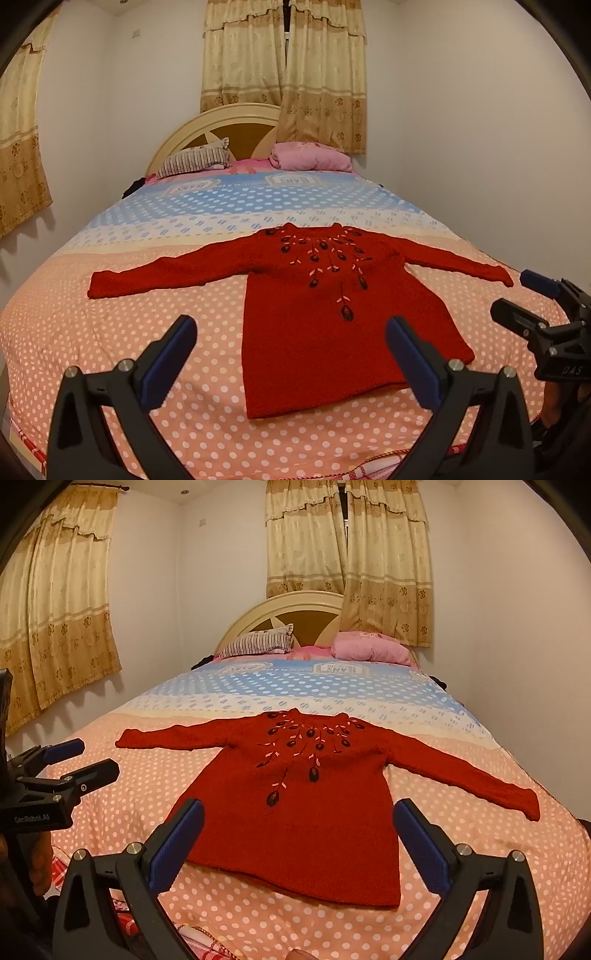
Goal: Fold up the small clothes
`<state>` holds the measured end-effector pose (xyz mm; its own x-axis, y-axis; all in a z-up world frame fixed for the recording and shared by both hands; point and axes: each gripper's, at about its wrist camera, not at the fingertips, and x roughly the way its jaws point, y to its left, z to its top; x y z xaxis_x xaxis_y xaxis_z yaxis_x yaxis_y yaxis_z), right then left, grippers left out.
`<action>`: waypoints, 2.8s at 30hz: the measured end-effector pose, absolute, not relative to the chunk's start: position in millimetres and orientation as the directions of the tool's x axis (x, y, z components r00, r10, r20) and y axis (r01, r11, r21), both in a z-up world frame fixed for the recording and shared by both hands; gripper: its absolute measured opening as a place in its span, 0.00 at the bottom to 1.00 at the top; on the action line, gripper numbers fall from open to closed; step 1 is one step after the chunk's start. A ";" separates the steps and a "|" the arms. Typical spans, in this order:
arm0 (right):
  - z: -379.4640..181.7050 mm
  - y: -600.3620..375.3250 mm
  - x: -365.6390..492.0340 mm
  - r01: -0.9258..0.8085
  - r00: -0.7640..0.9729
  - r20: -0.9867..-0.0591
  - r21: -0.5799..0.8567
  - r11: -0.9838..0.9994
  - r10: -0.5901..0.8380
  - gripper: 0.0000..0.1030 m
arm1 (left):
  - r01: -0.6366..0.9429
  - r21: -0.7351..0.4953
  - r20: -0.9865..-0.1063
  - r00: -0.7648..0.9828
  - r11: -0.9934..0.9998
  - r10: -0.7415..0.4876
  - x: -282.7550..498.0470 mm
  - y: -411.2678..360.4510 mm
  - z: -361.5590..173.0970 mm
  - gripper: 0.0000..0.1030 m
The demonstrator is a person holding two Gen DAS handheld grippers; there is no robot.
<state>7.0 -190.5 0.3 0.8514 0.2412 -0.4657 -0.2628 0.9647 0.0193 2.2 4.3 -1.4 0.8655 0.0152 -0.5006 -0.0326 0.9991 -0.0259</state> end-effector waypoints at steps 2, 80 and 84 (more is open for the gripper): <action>-2.2 -191.4 8.2 -0.259 0.850 -0.469 0.020 0.966 0.238 0.99 | -0.033 -0.026 -0.501 0.866 0.999 0.016 2.3 4.1 -1.4 1.00; -18.8 -197.6 25.6 -0.263 0.807 -0.536 0.046 0.964 0.246 0.99 | -0.024 -0.011 -0.551 0.835 1.000 0.014 13.9 13.5 -20.3 1.00; -26.1 -209.6 39.2 -0.265 0.790 -0.560 0.057 0.963 0.250 0.99 | -0.015 -0.019 -0.570 0.821 1.000 0.001 26.7 18.8 -28.7 1.00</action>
<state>39.2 -209.6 -26.1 0.7899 0.2503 -0.5598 -0.2648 0.9626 0.0568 26.7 18.8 -28.7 0.8214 0.0012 -0.5703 -0.0150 0.9997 -0.0194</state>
